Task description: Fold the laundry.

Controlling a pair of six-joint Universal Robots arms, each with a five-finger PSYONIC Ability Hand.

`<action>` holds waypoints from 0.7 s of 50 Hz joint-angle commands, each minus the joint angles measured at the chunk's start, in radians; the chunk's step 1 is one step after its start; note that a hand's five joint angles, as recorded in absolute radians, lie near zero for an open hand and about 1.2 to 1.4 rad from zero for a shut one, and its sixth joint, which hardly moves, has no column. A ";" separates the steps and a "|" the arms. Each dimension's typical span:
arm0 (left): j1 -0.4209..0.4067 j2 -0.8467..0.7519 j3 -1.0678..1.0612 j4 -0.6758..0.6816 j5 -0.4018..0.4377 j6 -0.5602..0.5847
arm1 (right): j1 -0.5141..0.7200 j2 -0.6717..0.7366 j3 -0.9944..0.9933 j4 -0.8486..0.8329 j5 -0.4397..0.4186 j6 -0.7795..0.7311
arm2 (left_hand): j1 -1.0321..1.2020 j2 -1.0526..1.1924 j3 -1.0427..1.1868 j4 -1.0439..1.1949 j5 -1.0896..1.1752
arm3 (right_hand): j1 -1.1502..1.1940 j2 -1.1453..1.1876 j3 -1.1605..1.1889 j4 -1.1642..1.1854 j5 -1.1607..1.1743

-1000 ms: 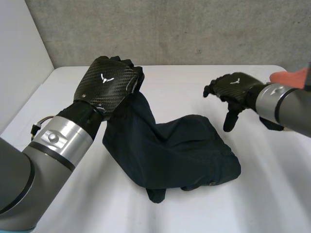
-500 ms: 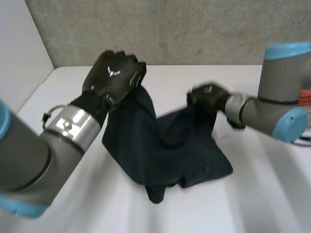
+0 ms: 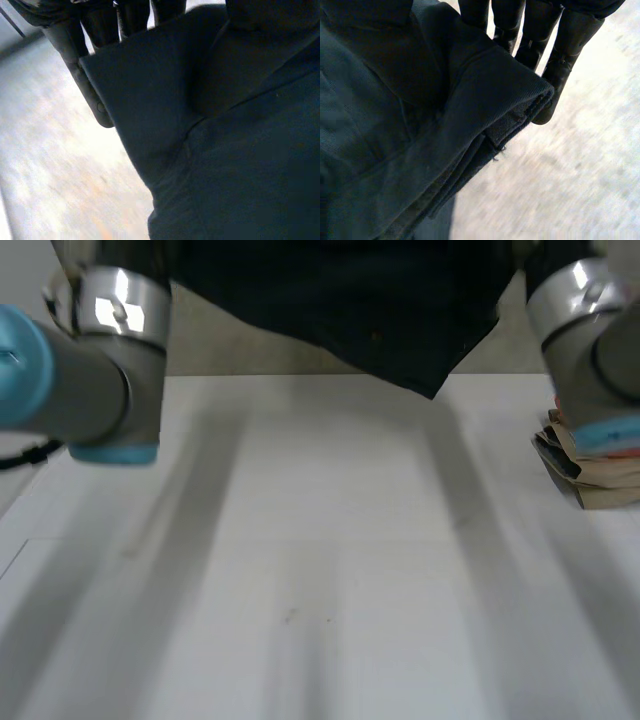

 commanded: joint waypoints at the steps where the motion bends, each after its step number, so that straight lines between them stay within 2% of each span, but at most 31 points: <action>1: -0.002 -0.090 -0.215 -0.032 0.005 -0.019 | 0.006 0.053 0.247 0.016 -0.064 -0.120 | 0.240 0.194 0.201 0.194 0.242 | 0.407 0.218 0.219 0.208 0.245; 10: -0.010 -0.135 -0.381 -0.209 0.002 -0.018 | 0.006 0.090 0.432 0.143 -0.089 -0.264 | 0.240 0.194 0.201 0.194 0.242 | 0.407 0.218 0.219 0.208 0.245; 16: -0.030 -0.080 -0.505 -0.315 0.002 -0.016 | 0.003 0.079 0.487 0.295 -0.084 -0.327 | 0.158 0.113 0.119 0.112 0.161 | 0.407 0.218 0.219 0.208 0.245; 20: -0.054 -0.021 -0.556 -0.319 -0.003 -0.019 | -0.006 0.038 0.522 0.395 -0.080 -0.324 | 0.058 0.013 0.019 0.012 0.061 | 0.407 0.218 0.219 0.208 0.245; 21: -0.054 -0.012 -0.567 -0.319 -0.005 -0.021 | -0.006 0.025 0.533 0.403 -0.083 -0.322 | 0.014 -0.031 -0.025 -0.032 0.017 | 0.407 0.218 0.219 0.208 0.245; 22: -0.056 0.009 -0.588 -0.310 -0.003 -0.019 | -0.008 0.016 0.542 0.407 -0.086 -0.321 | -0.137 -0.182 -0.176 -0.183 -0.135 | 0.407 0.218 0.219 0.208 0.245; 23: -0.054 0.014 -0.591 -0.309 -0.003 -0.019 | -0.008 0.005 0.555 0.407 -0.086 -0.319 | -0.188 -0.233 -0.227 -0.234 -0.185 | 0.407 0.218 0.219 0.208 0.245; 24: -0.053 0.023 -0.598 -0.307 -0.003 -0.019 | -0.006 -0.010 0.578 0.403 -0.089 -0.318 | -0.360 -0.405 -0.399 -0.406 -0.357 | 0.407 0.218 0.219 0.208 0.245; 25: -0.053 0.023 -0.598 -0.307 -0.003 -0.019 | -0.006 -0.013 0.585 0.400 -0.090 -0.318 | -0.362 -0.407 -0.401 -0.408 -0.359 | 0.407 0.218 0.219 0.208 0.245; 26: -0.051 0.031 -0.602 -0.307 -0.001 -0.018 | -0.006 -0.015 0.590 0.397 -0.090 -0.316 | -0.501 -0.547 -0.540 -0.547 -0.499 | 0.407 0.218 0.219 0.208 0.245; 35: -0.016 0.023 -0.630 -0.318 0.003 -0.015 | -0.045 0.001 0.624 0.315 -0.095 -0.194 | -0.512 -0.557 -0.551 -0.558 -0.509 | 0.407 0.218 0.219 0.208 0.245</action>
